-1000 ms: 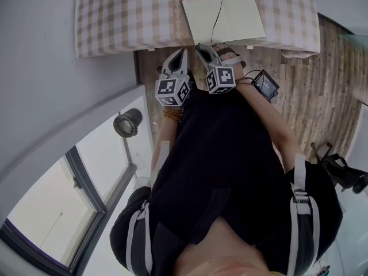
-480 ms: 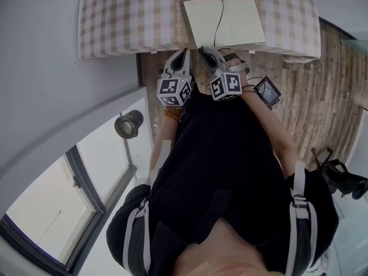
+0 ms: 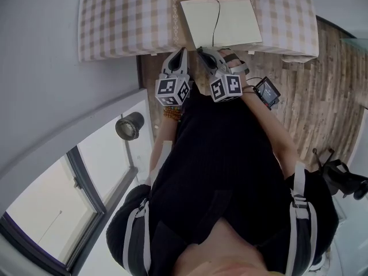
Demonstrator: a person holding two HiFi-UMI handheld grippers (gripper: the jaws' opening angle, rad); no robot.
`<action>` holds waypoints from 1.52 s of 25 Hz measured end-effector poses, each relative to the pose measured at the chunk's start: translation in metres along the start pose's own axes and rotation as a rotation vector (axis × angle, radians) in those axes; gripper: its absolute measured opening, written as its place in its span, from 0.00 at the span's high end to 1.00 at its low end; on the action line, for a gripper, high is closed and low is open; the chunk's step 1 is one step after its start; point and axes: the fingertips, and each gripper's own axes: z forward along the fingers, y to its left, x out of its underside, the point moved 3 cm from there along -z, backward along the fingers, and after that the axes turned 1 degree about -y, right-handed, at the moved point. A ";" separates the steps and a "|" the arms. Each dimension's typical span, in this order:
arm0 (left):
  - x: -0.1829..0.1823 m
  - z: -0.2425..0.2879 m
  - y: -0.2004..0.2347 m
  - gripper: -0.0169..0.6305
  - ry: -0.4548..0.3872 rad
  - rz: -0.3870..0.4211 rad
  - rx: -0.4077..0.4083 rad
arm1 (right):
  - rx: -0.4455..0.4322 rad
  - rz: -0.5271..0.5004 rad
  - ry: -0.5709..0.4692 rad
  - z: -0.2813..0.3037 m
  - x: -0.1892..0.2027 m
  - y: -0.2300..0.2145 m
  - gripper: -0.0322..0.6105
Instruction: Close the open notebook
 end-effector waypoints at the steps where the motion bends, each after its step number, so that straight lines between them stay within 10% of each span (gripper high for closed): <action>1: 0.000 0.000 -0.001 0.95 -0.001 -0.001 -0.001 | 0.002 0.002 -0.003 -0.001 0.000 -0.001 0.94; 38: 0.002 0.016 -0.033 0.95 0.016 0.033 0.083 | 0.130 0.142 -0.068 -0.041 0.001 -0.037 0.95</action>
